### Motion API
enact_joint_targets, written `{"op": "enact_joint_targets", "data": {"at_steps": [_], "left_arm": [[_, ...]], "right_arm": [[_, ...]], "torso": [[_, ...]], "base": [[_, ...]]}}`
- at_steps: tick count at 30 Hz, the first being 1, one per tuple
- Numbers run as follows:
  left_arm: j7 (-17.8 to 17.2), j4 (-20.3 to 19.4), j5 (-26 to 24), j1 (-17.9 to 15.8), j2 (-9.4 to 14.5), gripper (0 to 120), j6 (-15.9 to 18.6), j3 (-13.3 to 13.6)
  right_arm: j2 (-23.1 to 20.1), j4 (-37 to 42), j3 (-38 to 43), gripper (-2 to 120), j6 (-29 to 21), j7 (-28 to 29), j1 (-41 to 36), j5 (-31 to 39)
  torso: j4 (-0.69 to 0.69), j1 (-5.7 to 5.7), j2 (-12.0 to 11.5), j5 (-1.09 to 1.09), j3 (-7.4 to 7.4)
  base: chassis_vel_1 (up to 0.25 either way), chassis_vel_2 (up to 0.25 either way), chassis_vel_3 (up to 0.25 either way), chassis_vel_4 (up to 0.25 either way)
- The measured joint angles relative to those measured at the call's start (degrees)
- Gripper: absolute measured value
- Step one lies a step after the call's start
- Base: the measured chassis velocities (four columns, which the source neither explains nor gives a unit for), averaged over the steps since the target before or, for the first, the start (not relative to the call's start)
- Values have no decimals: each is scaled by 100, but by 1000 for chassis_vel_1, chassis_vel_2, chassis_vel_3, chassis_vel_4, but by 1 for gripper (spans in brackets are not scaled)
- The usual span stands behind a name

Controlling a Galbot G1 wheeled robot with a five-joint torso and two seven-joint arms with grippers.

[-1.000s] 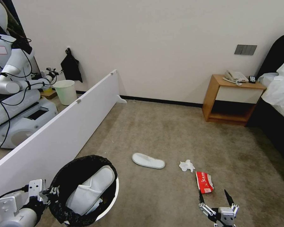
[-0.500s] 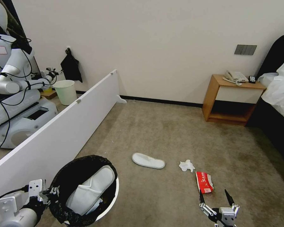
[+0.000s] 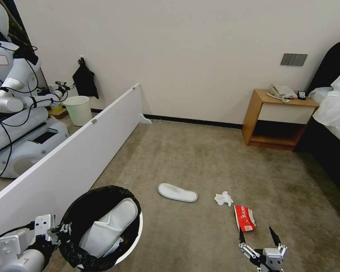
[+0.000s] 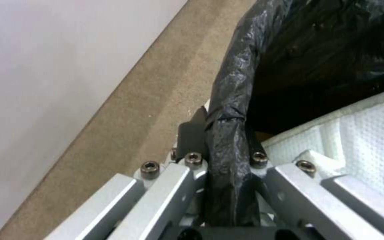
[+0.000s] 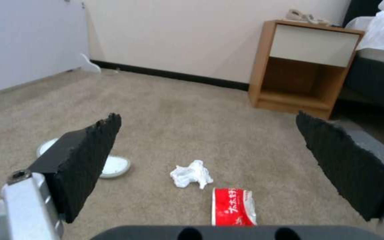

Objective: Pick up the trash bin, then pick up the garbage from the floor and place it into the trash bin.

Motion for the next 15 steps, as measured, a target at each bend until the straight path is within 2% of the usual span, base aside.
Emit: {"op": "enact_joint_targets", "data": {"at_steps": [15], "left_arm": [[6,-4,5,6,-3,3,0,6]], "right_arm": [[0,-5,12,100,5,-54,5,29]], "torso": [[0,0,0,0,0]], "base": [[0,0,0,0]]}}
